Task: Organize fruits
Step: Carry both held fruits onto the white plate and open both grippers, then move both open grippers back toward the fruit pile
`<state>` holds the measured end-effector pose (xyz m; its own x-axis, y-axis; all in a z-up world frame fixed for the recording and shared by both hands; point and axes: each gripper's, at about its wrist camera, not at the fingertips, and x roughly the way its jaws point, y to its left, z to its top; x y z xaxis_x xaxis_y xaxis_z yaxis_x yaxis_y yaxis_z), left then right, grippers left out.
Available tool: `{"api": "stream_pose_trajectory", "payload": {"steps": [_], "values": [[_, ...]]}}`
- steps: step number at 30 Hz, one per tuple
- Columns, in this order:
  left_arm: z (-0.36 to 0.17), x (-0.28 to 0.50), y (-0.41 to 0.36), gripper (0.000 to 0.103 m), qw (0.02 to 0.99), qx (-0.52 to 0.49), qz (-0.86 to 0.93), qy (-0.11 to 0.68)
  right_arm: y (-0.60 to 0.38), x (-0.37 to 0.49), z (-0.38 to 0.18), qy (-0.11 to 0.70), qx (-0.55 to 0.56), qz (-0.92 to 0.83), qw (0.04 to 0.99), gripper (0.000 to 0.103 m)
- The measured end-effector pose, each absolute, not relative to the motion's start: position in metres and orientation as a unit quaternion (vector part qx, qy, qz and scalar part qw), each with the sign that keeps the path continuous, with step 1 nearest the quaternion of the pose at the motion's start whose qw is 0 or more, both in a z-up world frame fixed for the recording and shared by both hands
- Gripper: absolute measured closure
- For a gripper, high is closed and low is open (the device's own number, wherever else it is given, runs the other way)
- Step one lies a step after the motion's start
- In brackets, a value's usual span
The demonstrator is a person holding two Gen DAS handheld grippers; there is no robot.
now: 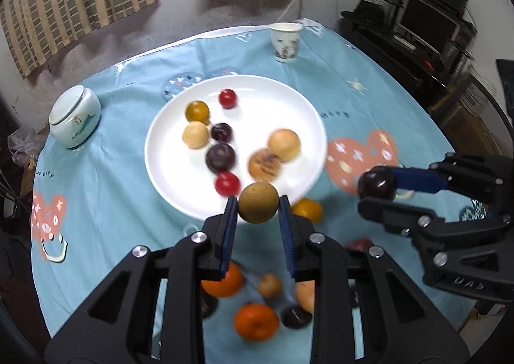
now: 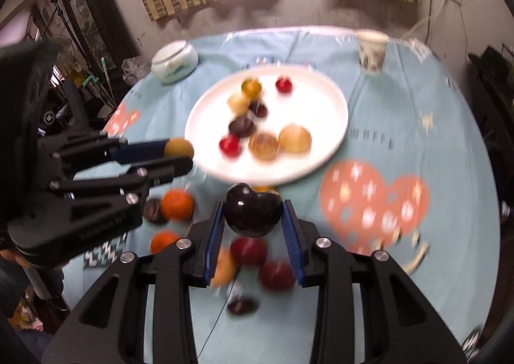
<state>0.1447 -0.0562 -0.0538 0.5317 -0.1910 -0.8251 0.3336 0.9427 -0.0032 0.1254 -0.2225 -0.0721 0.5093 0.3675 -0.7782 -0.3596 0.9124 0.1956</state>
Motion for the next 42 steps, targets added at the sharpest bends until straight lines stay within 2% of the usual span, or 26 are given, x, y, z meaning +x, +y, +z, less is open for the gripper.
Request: {"api": "stream_pose_trajectory", "payload": {"steps": [8, 16, 18, 19, 22, 24, 28, 32, 38, 42], "values": [[-0.067, 0.213, -0.027, 0.077, 0.872, 0.035, -0.103, 0.477, -0.205, 0.203, -0.069, 0.432, -0.03, 0.204, 0.878, 0.067], [-0.087, 0.248, -0.028, 0.076, 0.861, 0.023, -0.097, 0.499, -0.183, 0.261, -0.101, 0.463, -0.05, 0.205, 0.861, 0.065], [-0.092, 0.252, -0.027, 0.069, 0.859, 0.016, -0.097, 0.502, -0.18, 0.269, -0.11, 0.473, -0.061, 0.194, 0.857, 0.058], [-0.093, 0.253, -0.026, 0.063, 0.86, 0.014, -0.094, 0.502, -0.18, 0.271, -0.113, 0.476, -0.065, 0.189, 0.857, 0.045], [-0.093, 0.256, -0.022, 0.051, 0.861, 0.001, -0.093, 0.5, -0.186, 0.273, -0.113, 0.469, -0.054, 0.185, 0.862, 0.043], [-0.091, 0.255, -0.021, 0.049, 0.862, 0.001, -0.09, 0.5, -0.189, 0.274, -0.111, 0.468, -0.054, 0.183, 0.863, 0.043], [-0.075, 0.245, -0.02, 0.048, 0.87, 0.002, -0.094, 0.484, -0.196, 0.261, -0.098, 0.457, -0.046, 0.188, 0.868, 0.043], [-0.052, 0.224, -0.012, 0.036, 0.885, 0.002, -0.085, 0.457, -0.2, 0.235, -0.084, 0.452, -0.057, 0.192, 0.869, 0.043], [-0.026, 0.166, 0.003, 0.03, 0.9, 0.02, -0.091, 0.427, -0.215, 0.171, -0.068, 0.45, -0.058, 0.191, 0.871, 0.043], [-0.028, 0.116, 0.016, 0.028, 0.899, 0.022, -0.098, 0.427, -0.226, 0.114, -0.075, 0.453, -0.045, 0.182, 0.872, 0.043]]}}
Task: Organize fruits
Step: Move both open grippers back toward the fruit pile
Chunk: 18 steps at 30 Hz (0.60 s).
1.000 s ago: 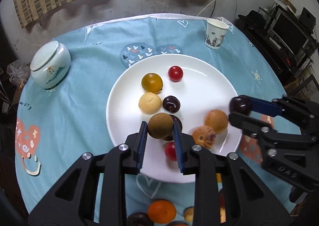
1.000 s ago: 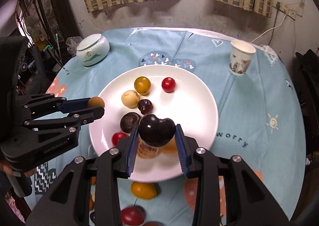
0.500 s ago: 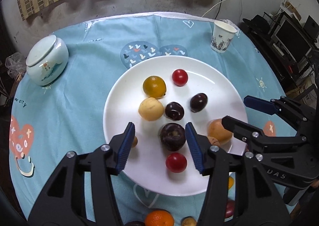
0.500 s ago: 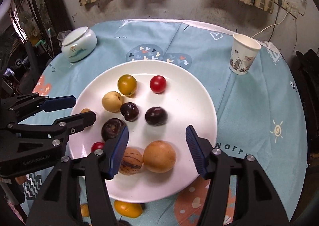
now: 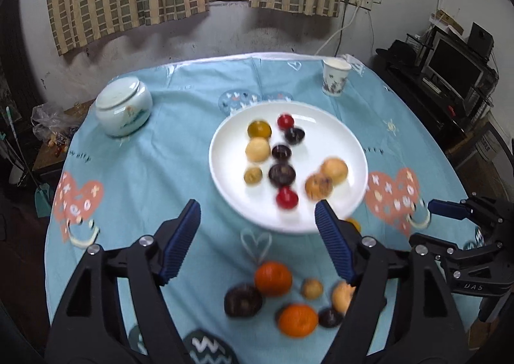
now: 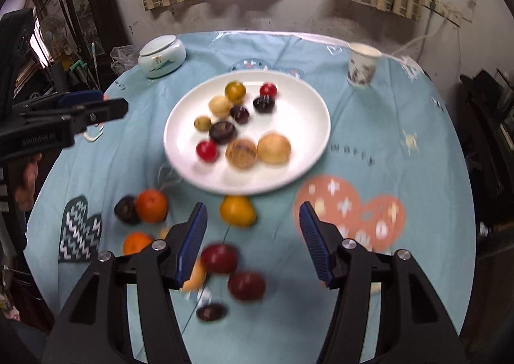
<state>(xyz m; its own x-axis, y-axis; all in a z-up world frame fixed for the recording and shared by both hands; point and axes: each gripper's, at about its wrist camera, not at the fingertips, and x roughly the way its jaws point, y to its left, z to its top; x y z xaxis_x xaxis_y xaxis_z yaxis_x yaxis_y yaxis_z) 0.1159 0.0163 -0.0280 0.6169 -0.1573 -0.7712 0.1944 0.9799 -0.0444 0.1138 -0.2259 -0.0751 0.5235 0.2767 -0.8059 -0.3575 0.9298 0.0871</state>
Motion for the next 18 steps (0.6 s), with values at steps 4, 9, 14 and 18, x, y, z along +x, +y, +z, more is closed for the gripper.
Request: {"api": "stream_pose_trajectory", "payload": {"steps": [4, 9, 14, 18], "values": [[-0.053, 0.063, 0.024, 0.027, 0.883, 0.02, -0.113, 0.454, -0.23, 0.052, -0.105, 0.464, -0.044, 0.166, 0.869, 0.043], [-0.093, 0.01, 0.02, 0.027, 0.849, 0.018, -0.139, 0.51, -0.224, 0.025, -0.153, 0.511, -0.023, 0.155, 0.845, 0.043], [-0.108, -0.014, 0.013, 0.027, 0.836, 0.03, -0.143, 0.528, -0.213, 0.033, -0.169, 0.523, -0.015, 0.158, 0.837, 0.043], [-0.107, -0.021, 0.017, 0.026, 0.836, 0.024, -0.137, 0.531, -0.208, 0.043, -0.174, 0.526, -0.012, 0.162, 0.835, 0.043]]}}
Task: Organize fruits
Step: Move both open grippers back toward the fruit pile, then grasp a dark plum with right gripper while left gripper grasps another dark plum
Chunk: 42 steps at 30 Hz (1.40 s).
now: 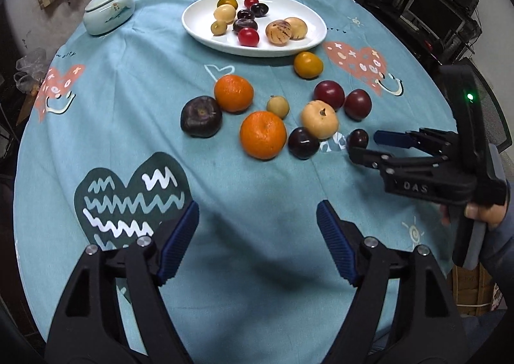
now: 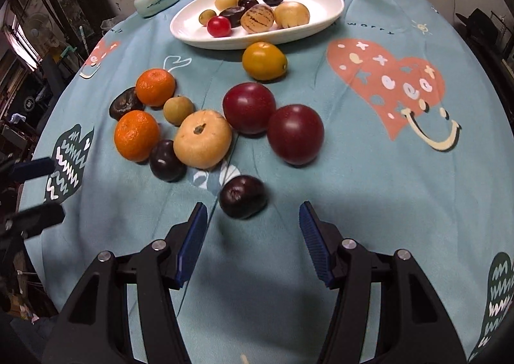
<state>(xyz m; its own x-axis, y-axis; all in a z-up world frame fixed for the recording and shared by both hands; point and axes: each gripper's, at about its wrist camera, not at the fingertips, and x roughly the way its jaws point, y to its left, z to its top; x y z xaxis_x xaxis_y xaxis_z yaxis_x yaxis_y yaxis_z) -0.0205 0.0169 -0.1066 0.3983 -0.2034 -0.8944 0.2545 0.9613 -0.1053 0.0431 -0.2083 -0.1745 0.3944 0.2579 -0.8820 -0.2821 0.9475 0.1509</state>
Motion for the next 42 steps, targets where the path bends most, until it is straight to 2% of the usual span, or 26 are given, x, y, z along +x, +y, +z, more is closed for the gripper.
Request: {"api": "stream_pose_trajectory", "payload": {"steps": [10, 14, 20, 25, 26, 28, 42], "values": [[-0.106, -0.017, 0.008, 0.025, 0.838, 0.023, -0.138, 0.528, -0.206, 0.052, -0.178, 0.529, -0.01, 0.174, 0.831, 0.043], [-0.108, -0.014, -0.001, 0.025, 0.833, 0.027, -0.144, 0.533, -0.2, 0.051, -0.177, 0.523, -0.033, 0.186, 0.831, 0.072], [-0.109, -0.009, -0.008, 0.025, 0.831, 0.024, -0.15, 0.535, -0.2, 0.047, -0.172, 0.528, -0.051, 0.189, 0.827, 0.072], [-0.112, 0.001, -0.042, 0.028, 0.833, 0.049, -0.192, 0.517, -0.226, 0.036, -0.162, 0.522, -0.016, 0.182, 0.833, 0.072], [-0.114, 0.003, -0.049, 0.04, 0.834, 0.059, -0.198, 0.512, -0.232, 0.034, -0.162, 0.522, -0.008, 0.18, 0.833, 0.072], [-0.122, 0.01, -0.063, 0.056, 0.823, 0.077, -0.219, 0.518, -0.239, 0.032, -0.161, 0.523, 0.004, 0.174, 0.835, 0.072], [-0.153, 0.045, -0.077, 0.058, 0.803, 0.13, -0.204, 0.545, -0.255, 0.022, -0.167, 0.524, 0.044, 0.173, 0.833, 0.072]]}}
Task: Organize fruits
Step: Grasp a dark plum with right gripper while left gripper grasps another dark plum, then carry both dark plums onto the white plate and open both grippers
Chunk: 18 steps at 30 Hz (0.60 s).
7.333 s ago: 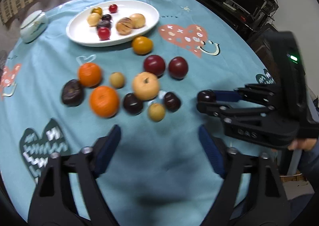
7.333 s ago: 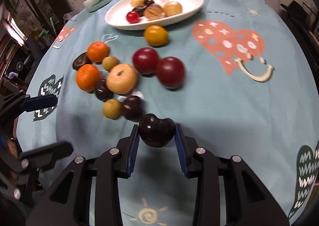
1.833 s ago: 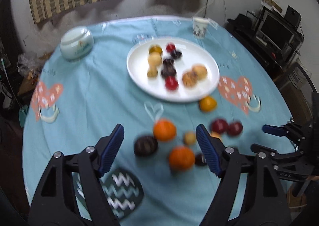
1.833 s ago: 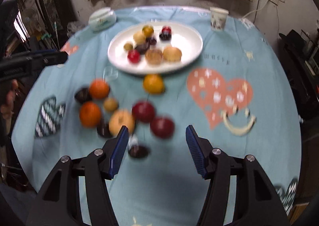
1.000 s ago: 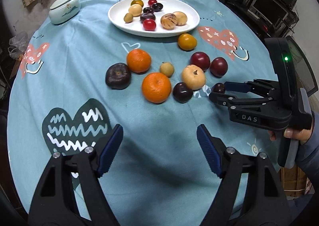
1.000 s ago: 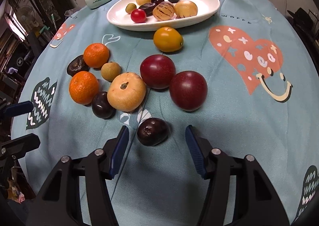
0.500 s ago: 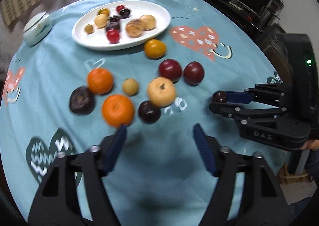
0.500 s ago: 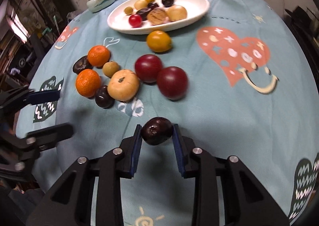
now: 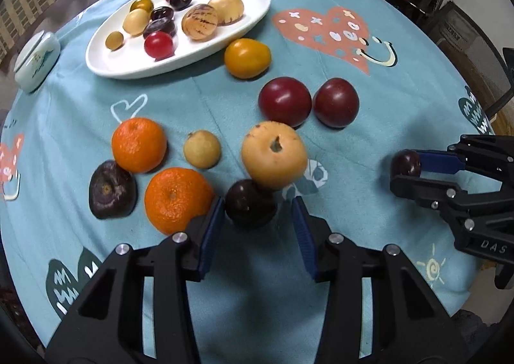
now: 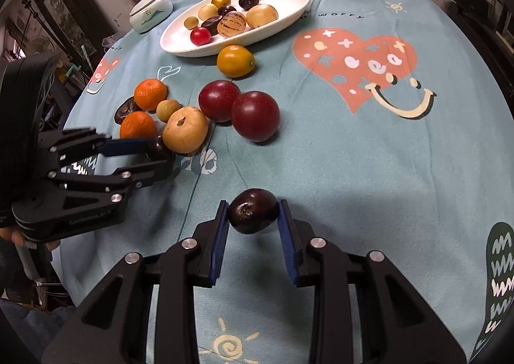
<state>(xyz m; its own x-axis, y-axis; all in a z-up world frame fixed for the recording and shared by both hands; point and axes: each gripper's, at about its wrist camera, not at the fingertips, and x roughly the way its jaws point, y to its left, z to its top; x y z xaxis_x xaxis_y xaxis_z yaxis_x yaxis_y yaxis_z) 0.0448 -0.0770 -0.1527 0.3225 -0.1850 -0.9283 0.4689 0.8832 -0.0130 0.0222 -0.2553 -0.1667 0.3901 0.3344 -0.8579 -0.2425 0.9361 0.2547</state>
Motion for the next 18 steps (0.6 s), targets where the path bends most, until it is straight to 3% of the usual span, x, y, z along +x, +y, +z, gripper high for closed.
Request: {"api": "stream_pose_trajectory", "payload": {"steps": [3, 18], "values": [[-0.154, 0.05, -0.078, 0.071, 0.799, 0.137, -0.2, 0.55, -0.253, 0.022, -0.169, 0.527, 0.044, 0.175, 0.83, 0.072], [-0.114, 0.012, -0.057, 0.072, 0.82, 0.097, -0.212, 0.522, -0.229, 0.015, -0.163, 0.526, 0.027, 0.19, 0.829, 0.072]]}}
